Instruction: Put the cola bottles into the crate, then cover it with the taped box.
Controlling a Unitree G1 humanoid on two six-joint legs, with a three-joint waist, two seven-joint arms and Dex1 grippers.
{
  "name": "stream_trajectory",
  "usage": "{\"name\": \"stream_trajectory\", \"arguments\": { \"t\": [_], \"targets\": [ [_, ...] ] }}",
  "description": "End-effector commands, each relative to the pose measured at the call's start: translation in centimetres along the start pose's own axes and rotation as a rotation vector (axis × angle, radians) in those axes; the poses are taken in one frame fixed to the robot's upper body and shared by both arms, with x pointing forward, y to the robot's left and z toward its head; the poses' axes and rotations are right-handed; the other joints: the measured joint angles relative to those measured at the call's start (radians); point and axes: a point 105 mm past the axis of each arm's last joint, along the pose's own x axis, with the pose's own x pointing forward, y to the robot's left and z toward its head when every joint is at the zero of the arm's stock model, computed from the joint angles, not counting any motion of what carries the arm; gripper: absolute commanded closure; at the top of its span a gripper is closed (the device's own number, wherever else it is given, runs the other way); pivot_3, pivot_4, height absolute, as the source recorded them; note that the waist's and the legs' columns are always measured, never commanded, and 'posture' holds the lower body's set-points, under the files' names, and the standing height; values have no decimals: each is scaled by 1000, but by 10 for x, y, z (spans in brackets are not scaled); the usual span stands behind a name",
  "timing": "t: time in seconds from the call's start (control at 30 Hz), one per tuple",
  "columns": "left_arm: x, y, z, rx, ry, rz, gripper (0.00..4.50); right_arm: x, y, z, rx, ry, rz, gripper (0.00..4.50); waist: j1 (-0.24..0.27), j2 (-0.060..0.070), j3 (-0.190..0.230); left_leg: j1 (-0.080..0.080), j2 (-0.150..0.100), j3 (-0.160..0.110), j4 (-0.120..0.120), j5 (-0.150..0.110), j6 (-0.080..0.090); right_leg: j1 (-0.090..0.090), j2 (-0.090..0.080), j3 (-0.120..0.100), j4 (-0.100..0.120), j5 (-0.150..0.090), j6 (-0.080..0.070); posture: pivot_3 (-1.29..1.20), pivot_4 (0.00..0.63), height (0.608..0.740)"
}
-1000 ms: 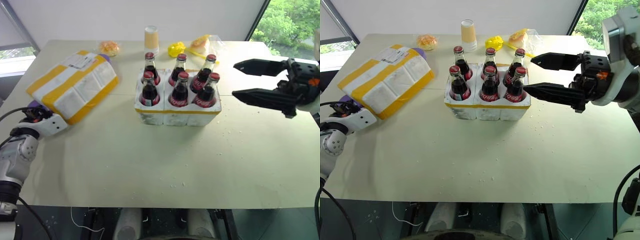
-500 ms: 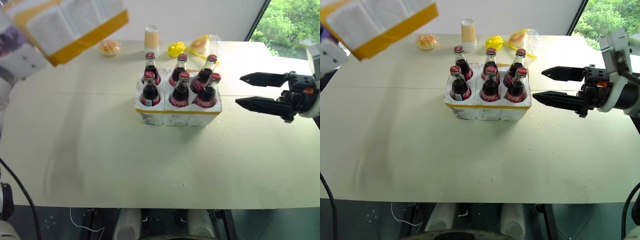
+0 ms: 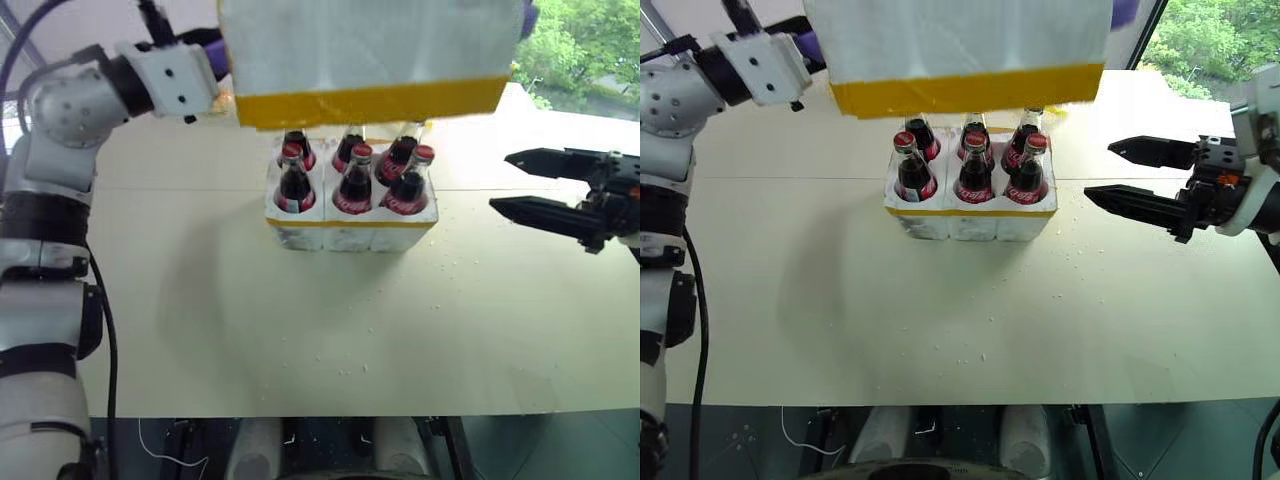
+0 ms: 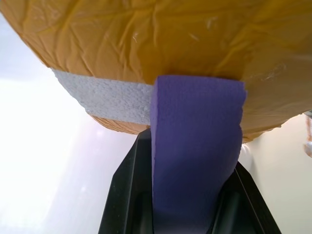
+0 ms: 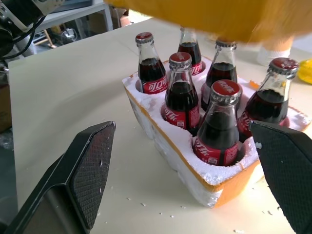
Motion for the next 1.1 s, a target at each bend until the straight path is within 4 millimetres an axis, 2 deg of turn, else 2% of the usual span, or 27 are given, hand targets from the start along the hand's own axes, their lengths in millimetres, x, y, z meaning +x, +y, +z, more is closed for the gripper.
{"name": "stream_trajectory", "arguments": {
  "t": [0.03, 0.4, 0.6, 0.77, 0.83, 0.87, 1.0, 1.1],
  "targets": [
    [1, 7, -1, 78, -5, -15, 3997, -7, 7, 12, -53, -24, -19, 0, 4, 0, 0, 0, 0, 0, 0, 0, 0, 0, 0, 0, 0, 0, 0, 0, 150, 740],
    [11, -15, 11, 198, -93, -66, 3997, -11, 10, 15, -52, -43, -52, 0, 8, 0, 0, -2, 3, -3, 7, -4, 6, 2, -1, 0, 0, 1, 1, 0, 150, 740],
    [18, -24, 11, 291, -64, -68, 3997, -10, 9, 17, -50, -54, -55, 0, 8, 0, 0, -3, 3, -4, 9, -4, 6, 2, -1, 0, 1, 1, 1, 0, 150, 740],
    [10, -38, 6, 299, -39, -91, 1537, -9, 9, 15, -47, -40, -49, 0, 7, 0, 0, -3, 3, -4, 9, -4, 6, 1, -1, 0, 1, 1, 1, 0, 150, 740],
    [7, -42, 5, 287, -30, -97, 417, -10, 8, 14, -44, -39, -51, 0, 7, 0, 0, -3, 3, -4, 9, -4, 6, 1, -1, 0, 1, 1, 1, 0, 150, 740],
    [5, -44, 4, 278, -24, -100, 88, -10, 7, 14, -43, -38, -53, 0, 8, 0, 0, -3, 3, -4, 9, -4, 6, 1, -1, 0, 1, 1, 1, 0, 150, 740],
    [-9, -49, 4, 134, -6, -99, 88, -11, 4, 10, -33, -28, -63, 0, 7, 0, 0, -3, 4, -4, 10, -4, 7, 1, -1, 1, 1, 1, 1, 0, 150, 740],
    [-25, -52, 11, -133, -27, -131, 88, -12, 3, 7, -23, -22, -64, 0, 5, 0, 0, -3, 4, -4, 10, -4, 6, 1, -1, 1, 2, 1, 1, 0, 150, 740]
  ]
}}
